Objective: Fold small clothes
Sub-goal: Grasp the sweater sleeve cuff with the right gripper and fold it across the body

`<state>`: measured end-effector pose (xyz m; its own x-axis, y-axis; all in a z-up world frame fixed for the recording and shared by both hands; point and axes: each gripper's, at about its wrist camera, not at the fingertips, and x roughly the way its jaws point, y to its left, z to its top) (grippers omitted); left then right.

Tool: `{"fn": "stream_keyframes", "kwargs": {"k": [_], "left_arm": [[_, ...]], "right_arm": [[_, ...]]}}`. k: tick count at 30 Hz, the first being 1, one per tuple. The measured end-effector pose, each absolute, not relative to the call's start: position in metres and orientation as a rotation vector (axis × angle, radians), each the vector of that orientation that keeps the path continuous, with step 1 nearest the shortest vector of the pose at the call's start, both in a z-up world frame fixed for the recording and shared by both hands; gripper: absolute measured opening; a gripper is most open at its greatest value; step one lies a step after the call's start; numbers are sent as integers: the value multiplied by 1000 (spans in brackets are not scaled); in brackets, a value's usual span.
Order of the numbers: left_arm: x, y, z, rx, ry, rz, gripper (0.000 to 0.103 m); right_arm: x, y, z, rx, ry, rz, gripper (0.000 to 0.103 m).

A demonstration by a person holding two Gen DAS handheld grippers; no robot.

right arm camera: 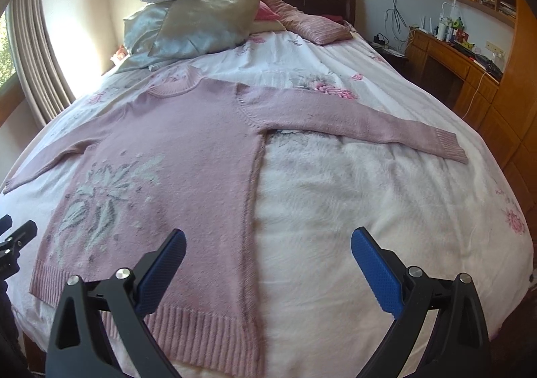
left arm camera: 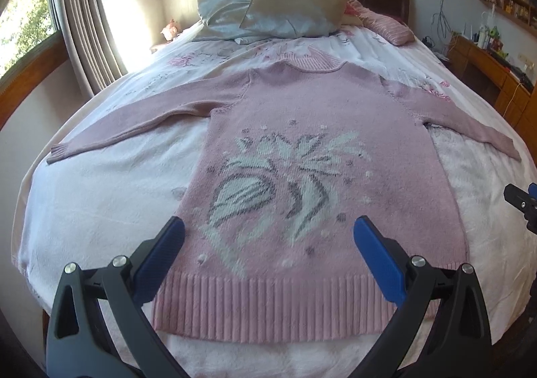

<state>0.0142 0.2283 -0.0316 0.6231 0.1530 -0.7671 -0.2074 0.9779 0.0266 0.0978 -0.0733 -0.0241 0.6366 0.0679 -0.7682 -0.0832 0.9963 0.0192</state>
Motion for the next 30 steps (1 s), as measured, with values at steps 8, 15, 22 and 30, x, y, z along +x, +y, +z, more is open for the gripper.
{"fn": "stream_keyframes", "kwargs": {"k": [8,15,22,30], "left_arm": [[159,155,-43,-60,877,154,100],[262,87,-77,-64,911,82,100],[307,70,-102,-67,941,84,100],[313,90,-110,-21,932,139,100]], "right_arm": [[240,-233,-29,100,931,-70,99],[328,-400,-76,155,1080,-286,98],[348,-486,-125,382,1160,-275,89],[359,-488,-142,388,1174,-250,63]]}}
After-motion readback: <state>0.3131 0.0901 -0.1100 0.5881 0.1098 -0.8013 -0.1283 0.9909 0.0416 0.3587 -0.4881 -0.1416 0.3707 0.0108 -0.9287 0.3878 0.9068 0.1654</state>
